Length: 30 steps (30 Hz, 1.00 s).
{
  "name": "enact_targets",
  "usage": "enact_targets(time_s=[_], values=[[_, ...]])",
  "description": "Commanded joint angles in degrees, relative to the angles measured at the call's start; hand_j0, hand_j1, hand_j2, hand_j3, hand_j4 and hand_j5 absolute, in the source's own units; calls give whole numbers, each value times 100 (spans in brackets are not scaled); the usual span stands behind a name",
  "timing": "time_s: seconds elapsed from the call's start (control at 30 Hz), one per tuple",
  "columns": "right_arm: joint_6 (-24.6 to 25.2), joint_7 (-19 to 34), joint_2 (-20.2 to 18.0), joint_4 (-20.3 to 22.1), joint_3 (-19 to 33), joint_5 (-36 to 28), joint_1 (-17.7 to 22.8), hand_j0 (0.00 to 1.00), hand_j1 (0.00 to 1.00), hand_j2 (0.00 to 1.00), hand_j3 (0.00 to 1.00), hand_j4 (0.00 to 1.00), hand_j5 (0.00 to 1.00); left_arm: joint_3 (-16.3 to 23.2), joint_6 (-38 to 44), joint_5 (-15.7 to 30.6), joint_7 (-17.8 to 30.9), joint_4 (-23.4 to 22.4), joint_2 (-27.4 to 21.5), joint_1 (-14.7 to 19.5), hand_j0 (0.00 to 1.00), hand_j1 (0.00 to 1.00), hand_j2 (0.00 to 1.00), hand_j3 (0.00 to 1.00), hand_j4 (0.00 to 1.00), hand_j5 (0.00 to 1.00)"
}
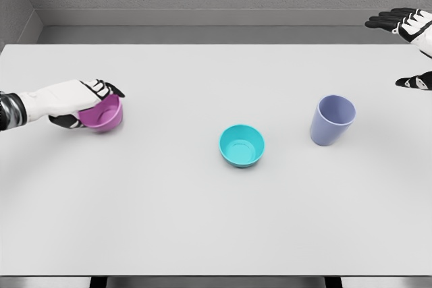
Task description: Stacking bowl and cup with both arms
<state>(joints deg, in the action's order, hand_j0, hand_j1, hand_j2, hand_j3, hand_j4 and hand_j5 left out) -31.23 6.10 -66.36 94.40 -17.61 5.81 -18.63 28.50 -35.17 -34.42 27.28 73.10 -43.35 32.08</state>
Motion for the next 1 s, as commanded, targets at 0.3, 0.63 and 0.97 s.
enact_targets(time_s=[0.3, 0.63, 0.97], values=[[3, -3, -8, -1, 3, -36, 9, 100, 100, 100, 100, 100, 100, 7, 17, 58, -4, 811, 810, 62, 37, 37, 37, 37, 37, 37], [3, -3, -8, -1, 3, -36, 9, 100, 100, 100, 100, 100, 100, 832, 17, -56, 5, 1242, 1785, 457, 37, 37, 37, 37, 37, 37], [3, -3, -8, -1, -6, -36, 18, 100, 100, 100, 100, 100, 100, 1721, 17, -82, 5, 1251, 1979, 773, 37, 37, 37, 37, 37, 37]])
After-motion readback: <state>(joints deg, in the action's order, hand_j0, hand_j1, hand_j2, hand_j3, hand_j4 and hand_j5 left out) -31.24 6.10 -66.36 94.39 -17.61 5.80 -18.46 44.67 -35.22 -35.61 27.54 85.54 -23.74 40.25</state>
